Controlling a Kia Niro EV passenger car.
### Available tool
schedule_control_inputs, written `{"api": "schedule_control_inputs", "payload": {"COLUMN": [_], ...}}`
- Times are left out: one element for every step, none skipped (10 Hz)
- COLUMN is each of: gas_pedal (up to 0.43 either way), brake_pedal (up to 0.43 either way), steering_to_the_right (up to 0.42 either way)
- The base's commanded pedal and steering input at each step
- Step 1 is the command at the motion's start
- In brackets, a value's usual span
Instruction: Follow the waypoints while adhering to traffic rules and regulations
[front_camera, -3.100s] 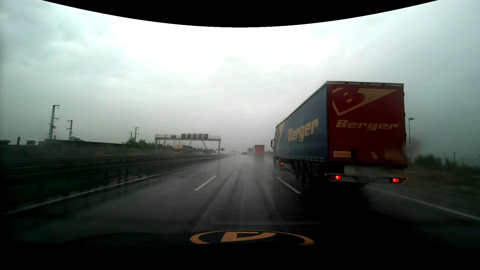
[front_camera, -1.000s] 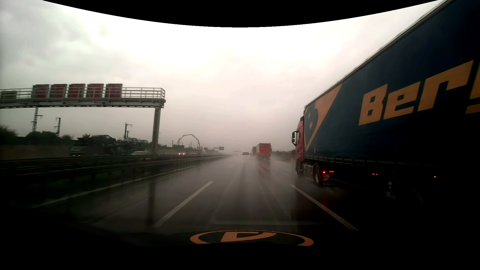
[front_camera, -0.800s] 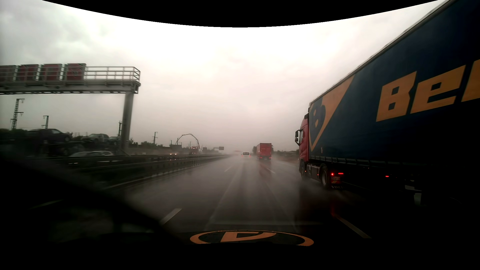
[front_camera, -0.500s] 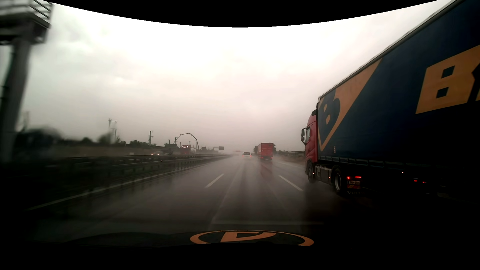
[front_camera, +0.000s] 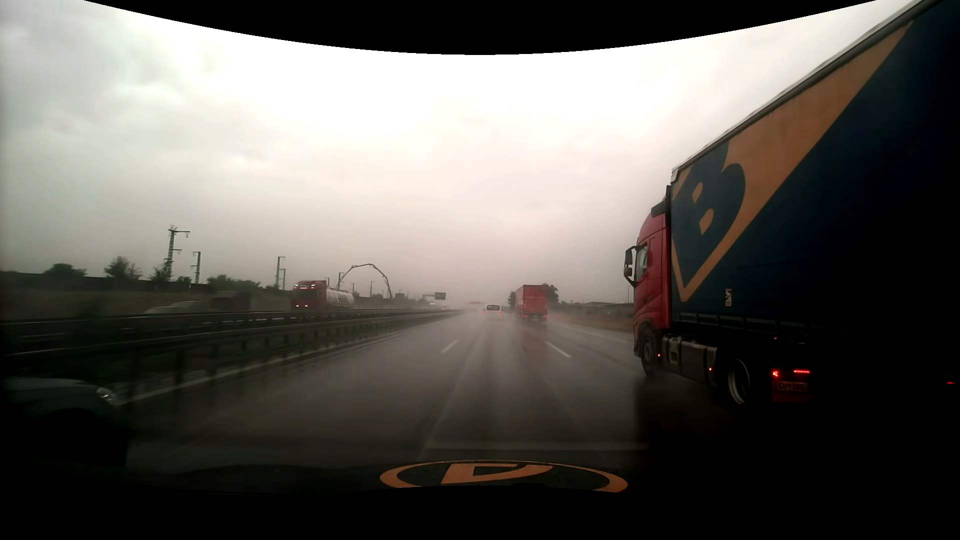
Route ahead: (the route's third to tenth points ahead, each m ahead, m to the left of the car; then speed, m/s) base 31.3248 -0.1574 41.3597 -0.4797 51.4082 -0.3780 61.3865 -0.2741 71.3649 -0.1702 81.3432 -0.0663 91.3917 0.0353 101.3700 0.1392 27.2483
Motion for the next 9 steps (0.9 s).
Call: {"api": "schedule_control_inputs", "payload": {"gas_pedal": [0.098, 0.098, 0.098, 0.098, 0.098, 0.098, 0.110, 0.110, 0.110], "brake_pedal": [0.000, 0.000, 0.000, 0.000, 0.000, 0.000, 0.000, 0.000, 0.000], "steering_to_the_right": [0.000, 0.000, 0.000, 0.000, 0.000, 0.000, 0.000, 0.000, 0.000]}}
